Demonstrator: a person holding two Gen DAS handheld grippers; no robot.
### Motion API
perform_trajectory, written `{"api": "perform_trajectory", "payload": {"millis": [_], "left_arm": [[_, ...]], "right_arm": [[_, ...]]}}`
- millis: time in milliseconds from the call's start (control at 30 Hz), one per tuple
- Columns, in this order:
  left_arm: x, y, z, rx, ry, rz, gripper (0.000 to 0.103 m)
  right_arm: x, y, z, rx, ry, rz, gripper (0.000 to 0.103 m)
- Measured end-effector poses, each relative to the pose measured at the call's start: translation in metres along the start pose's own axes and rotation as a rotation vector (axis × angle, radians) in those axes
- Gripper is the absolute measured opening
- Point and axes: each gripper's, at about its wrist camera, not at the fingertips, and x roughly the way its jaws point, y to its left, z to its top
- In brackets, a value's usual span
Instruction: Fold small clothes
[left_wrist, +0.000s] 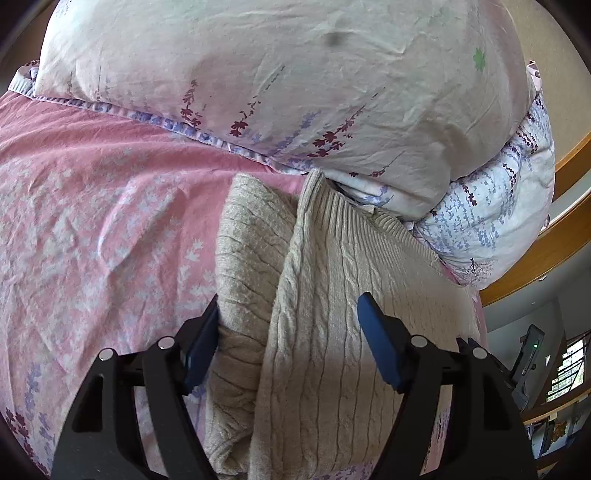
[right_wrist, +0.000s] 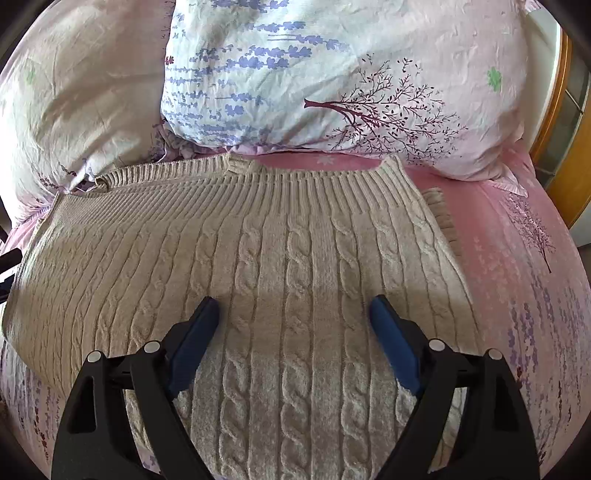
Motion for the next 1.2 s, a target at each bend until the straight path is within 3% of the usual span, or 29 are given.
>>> {"api": "perform_trajectory", "payload": {"millis": [200, 333, 567, 633, 700, 767, 900, 1000, 1067, 1100, 1200], "left_arm": [[0.004, 0.000, 0.002, -0.022, 0.003, -0.028, 0.071], [0.008, 0.000, 0.003, -0.042, 0.009, -0.045, 0.064], [0.008, 0.001, 0.005, -0.097, 0.012, -0.118, 0.028], [0.009, -0.002, 0.006, -0.102, 0.022, -0.143, 0.024], [0.010, -0.011, 0.006, -0.061, 0.029, -0.076, 0.028], [0.011, -0.017, 0.004, -0.035, 0.030, -0.014, 0.049], [0.016, -0.019, 0.005, -0.012, 0.057, 0.057, 0.050], [0.017, -0.016, 0.007, -0.013, 0.083, 0.058, 0.049], [0.018, -0.012, 0.007, -0.030, 0.102, 0.045, 0.029], [0.019, -0.008, 0.006, -0.048, 0.108, 0.027, 0.024], [0.014, 0.003, 0.004, -0.128, 0.093, -0.080, 0.018]], "right_arm": [[0.000, -0.001, -0.001, 0.007, -0.003, 0.011, 0.087], [0.000, 0.000, -0.001, 0.007, -0.004, 0.011, 0.087], [0.000, -0.001, -0.001, 0.007, -0.004, 0.014, 0.087], [0.000, -0.001, -0.001, 0.008, -0.003, 0.017, 0.087], [-0.001, -0.001, -0.002, 0.009, -0.003, 0.020, 0.087], [-0.001, -0.002, -0.002, 0.010, -0.002, 0.025, 0.087], [-0.002, -0.003, -0.003, 0.007, 0.000, 0.037, 0.087], [-0.001, -0.003, -0.003, 0.006, -0.002, 0.045, 0.087], [-0.001, -0.004, -0.004, 0.007, -0.005, 0.047, 0.087], [-0.001, -0.003, -0.004, 0.008, -0.007, 0.047, 0.087], [0.000, -0.004, -0.004, 0.010, -0.008, 0.051, 0.087]]}}
